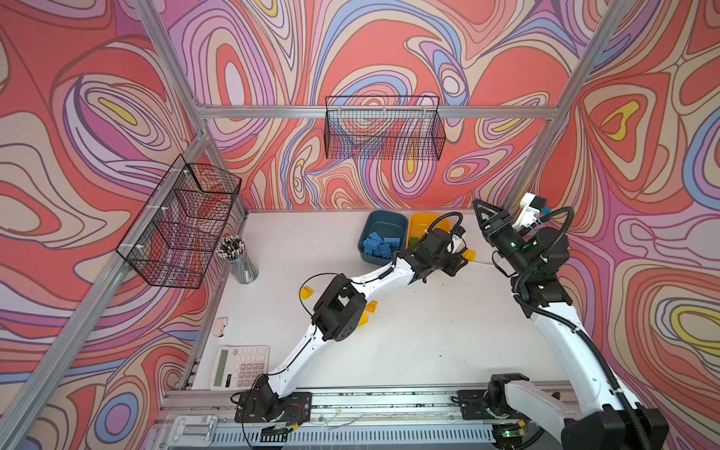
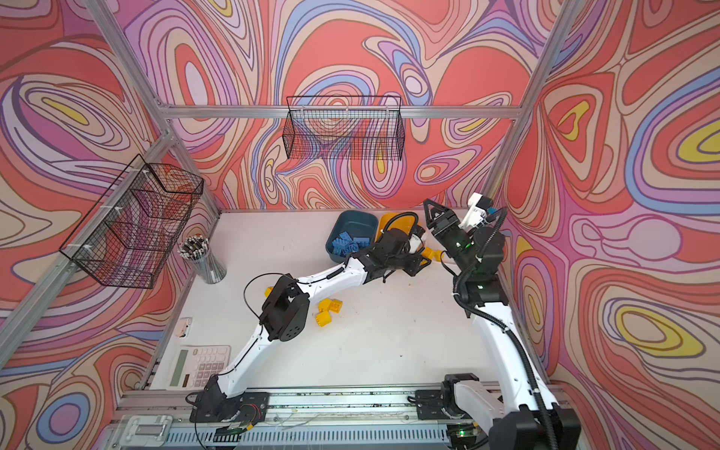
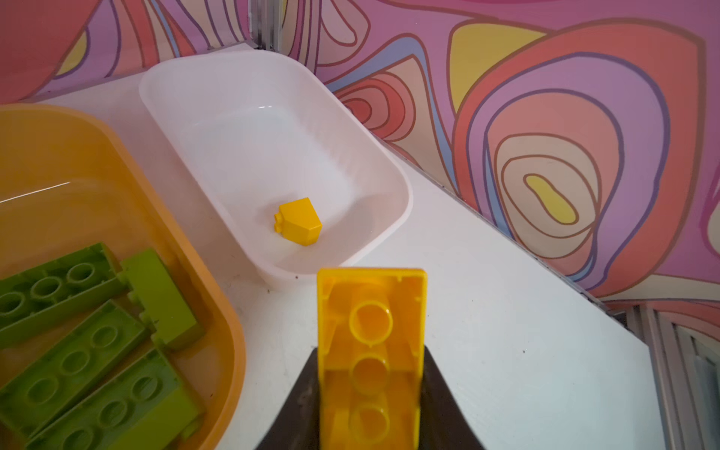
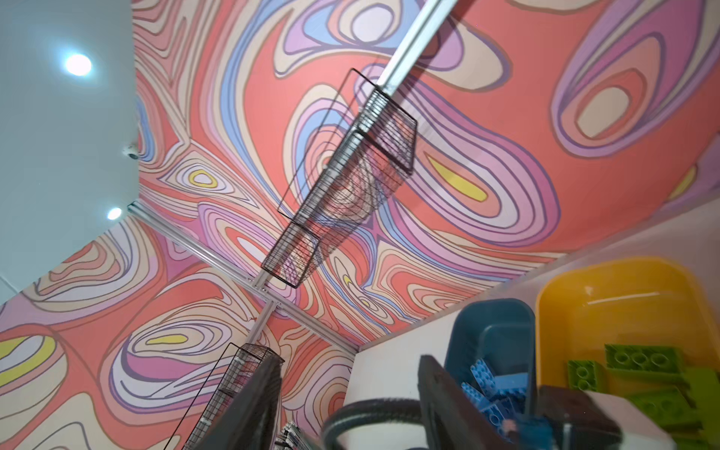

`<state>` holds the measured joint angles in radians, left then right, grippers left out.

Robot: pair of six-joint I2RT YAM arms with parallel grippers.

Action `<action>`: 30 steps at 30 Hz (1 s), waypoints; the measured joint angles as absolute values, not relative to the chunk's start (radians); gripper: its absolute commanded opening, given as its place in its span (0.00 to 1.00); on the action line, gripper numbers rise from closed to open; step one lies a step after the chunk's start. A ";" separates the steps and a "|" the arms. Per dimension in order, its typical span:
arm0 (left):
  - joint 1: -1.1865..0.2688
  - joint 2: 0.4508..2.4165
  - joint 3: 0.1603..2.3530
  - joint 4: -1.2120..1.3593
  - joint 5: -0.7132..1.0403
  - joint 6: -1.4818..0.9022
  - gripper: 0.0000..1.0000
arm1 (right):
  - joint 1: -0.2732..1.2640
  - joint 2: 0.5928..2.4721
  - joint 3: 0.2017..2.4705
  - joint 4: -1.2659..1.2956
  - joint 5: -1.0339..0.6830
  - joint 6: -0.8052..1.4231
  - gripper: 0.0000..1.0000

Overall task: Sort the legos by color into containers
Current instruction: 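Carry the long yellow brick with the left gripper into the white bin and release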

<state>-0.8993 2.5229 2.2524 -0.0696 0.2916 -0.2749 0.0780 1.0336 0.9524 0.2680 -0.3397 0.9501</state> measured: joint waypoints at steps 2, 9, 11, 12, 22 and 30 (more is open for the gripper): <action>-0.893 2.587 2.358 -0.065 0.315 -0.295 0.30 | 0.150 1.030 0.961 0.277 -0.314 0.923 0.60; -0.890 2.745 2.556 0.030 0.324 -0.381 0.32 | 0.284 1.050 0.966 0.276 -0.266 0.865 0.60; -0.890 2.769 2.557 0.079 0.317 -0.411 0.33 | 0.298 1.053 0.966 0.275 -0.258 0.855 0.60; -0.891 2.781 2.557 0.103 0.311 -0.425 0.33 | 0.303 1.054 0.966 0.275 -0.253 0.849 0.60; -0.892 2.926 2.631 0.289 0.186 -0.529 0.38 | 0.315 1.049 0.966 0.247 -0.241 0.808 0.60; -0.905 2.976 2.676 0.350 0.096 -0.529 0.44 | 0.315 1.034 0.965 0.231 -0.235 0.793 0.60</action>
<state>-0.9054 2.9757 2.6762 0.3500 0.0963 -0.5289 0.3153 1.0336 0.9646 0.2310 -0.2352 0.7933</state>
